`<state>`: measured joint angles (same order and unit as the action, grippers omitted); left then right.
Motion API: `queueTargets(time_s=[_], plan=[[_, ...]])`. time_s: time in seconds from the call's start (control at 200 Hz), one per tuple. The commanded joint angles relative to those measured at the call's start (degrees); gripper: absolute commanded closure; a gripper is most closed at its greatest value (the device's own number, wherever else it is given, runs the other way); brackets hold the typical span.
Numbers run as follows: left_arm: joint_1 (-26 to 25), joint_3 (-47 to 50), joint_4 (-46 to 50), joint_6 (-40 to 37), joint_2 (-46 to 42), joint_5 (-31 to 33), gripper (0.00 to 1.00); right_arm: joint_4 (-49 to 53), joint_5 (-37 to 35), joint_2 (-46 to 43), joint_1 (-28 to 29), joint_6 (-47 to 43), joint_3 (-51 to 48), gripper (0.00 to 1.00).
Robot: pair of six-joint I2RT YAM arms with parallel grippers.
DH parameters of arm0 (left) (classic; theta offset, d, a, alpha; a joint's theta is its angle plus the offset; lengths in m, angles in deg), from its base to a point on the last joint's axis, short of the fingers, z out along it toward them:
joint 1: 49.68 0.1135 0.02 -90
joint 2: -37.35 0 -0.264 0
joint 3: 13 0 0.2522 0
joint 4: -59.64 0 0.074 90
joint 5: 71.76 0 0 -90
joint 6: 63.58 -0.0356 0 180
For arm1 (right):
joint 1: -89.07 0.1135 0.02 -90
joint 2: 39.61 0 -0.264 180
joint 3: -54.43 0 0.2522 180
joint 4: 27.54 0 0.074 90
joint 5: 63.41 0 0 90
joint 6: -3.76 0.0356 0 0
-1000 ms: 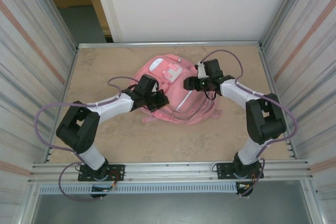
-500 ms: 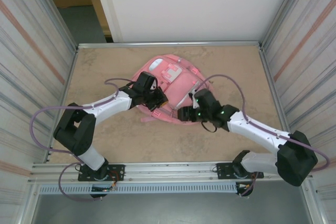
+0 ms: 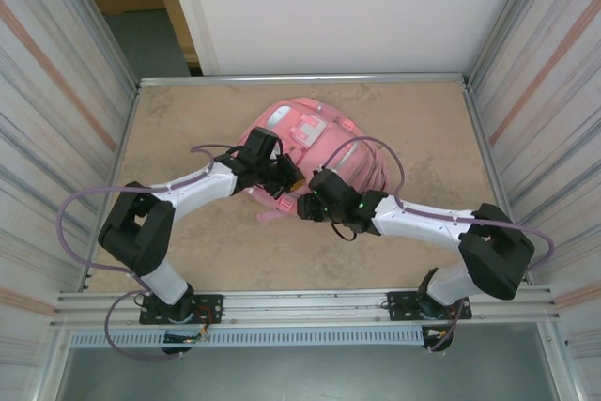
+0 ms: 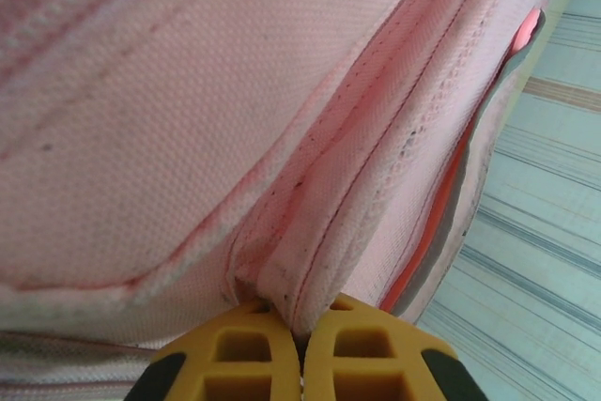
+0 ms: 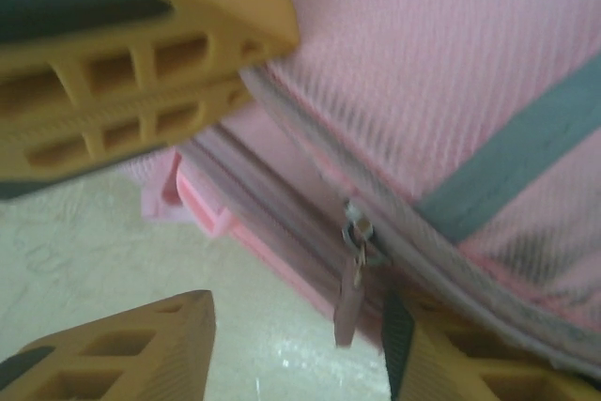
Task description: Pack books, pencil case, and school supplies into a backpack
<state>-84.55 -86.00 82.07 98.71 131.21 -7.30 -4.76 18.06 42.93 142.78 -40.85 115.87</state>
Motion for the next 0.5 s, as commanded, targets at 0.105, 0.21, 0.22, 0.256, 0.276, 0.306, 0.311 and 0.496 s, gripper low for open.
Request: queueTargets(time_s=[0.105,0.21,0.22,0.256,0.276,0.306,0.311,0.496], plan=[[-0.49,-0.17,-3.00,0.29,0.00,-4.33,1.00,-0.34,-8.63,2.97,0.14,-1.40,1.75,0.71],[-0.18,0.00,-2.74,-0.05,0.00,-4.21,1.00,2.18,-11.42,4.21,0.54,-0.72,2.99,0.86],[-0.10,0.05,-2.72,-0.13,-0.02,-4.24,1.00,2.62,-11.72,4.21,0.59,-0.38,3.04,0.88],[0.15,0.09,-2.44,-0.83,-0.20,-4.14,1.00,3.97,-12.45,4.20,0.60,0.37,3.12,0.92],[0.38,0.09,-2.01,-1.35,-0.32,-3.77,1.00,4.75,-12.63,4.03,0.64,0.68,3.16,0.93],[0.78,0.09,-0.90,-2.36,-0.56,-2.77,1.00,5.71,-12.96,3.62,0.60,0.70,3.14,0.95],[0.82,0.09,-0.70,-2.57,-0.59,-2.55,1.00,5.95,-12.93,3.52,0.60,0.68,3.13,0.95],[5.18,-1.25,1.87,-10.10,0.19,-2.92,1.00,10.83,-9.83,-2.34,-0.36,-3.62,-0.25,0.97]])
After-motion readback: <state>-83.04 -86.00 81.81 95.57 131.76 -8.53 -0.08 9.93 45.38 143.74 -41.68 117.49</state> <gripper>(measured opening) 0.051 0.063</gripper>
